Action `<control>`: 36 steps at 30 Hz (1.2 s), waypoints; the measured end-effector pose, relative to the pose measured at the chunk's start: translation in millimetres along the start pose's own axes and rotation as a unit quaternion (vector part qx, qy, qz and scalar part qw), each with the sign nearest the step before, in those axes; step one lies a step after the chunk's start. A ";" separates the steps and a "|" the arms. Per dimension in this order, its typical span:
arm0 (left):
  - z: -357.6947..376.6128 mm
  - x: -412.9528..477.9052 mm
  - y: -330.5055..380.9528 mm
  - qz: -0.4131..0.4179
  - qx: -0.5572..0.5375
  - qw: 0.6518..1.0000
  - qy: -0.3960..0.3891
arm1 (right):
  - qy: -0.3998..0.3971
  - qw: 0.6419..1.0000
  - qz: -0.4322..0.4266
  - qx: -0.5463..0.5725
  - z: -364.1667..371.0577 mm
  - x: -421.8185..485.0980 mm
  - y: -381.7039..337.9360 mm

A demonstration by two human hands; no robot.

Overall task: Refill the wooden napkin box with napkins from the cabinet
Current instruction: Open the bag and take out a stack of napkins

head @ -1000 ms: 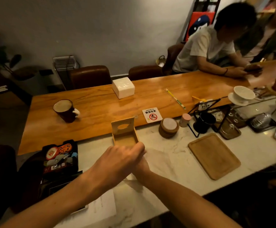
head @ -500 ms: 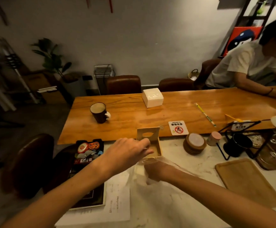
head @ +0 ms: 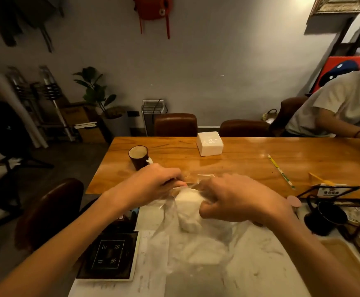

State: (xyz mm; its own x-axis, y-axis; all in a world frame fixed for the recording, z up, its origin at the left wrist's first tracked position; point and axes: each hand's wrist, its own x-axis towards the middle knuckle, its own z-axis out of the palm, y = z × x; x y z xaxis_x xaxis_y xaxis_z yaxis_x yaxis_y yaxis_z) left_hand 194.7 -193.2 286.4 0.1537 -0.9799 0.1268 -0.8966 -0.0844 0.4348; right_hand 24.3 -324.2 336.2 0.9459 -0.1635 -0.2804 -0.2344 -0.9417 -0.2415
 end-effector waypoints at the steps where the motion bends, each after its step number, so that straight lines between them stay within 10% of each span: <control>1: -4.3 1.5 5.8 0.011 0.007 1.000 -0.005 | 0.006 0.999 -0.011 -0.040 3.4 3.0 1.3; 15: -11.4 20.3 28.8 0.018 0.161 0.987 -0.013 | 0.057 0.989 -0.081 -0.109 -3.2 -5.0 6.6; 19: -11.4 19.5 22.1 0.007 0.144 0.990 0.009 | 0.084 0.986 -0.038 0.138 -12.5 -10.1 22.8; 27: -60.5 -16.3 -51.4 -0.085 0.140 0.985 0.063 | 0.175 0.723 0.084 0.663 61.7 18.7 77.5; 36: -68.1 -101.4 -48.4 -0.019 0.188 0.970 0.153 | 0.086 0.538 0.093 0.833 143.5 28.3 100.2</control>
State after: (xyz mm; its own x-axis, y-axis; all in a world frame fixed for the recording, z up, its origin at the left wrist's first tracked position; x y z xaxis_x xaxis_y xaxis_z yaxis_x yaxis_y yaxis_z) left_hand 250.8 -77.4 313.2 0.2534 -0.8805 0.4007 -0.9673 -0.2348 0.0958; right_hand -4.7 -381.0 170.7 0.8446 -0.3686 -0.3883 -0.0694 0.6438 -0.7620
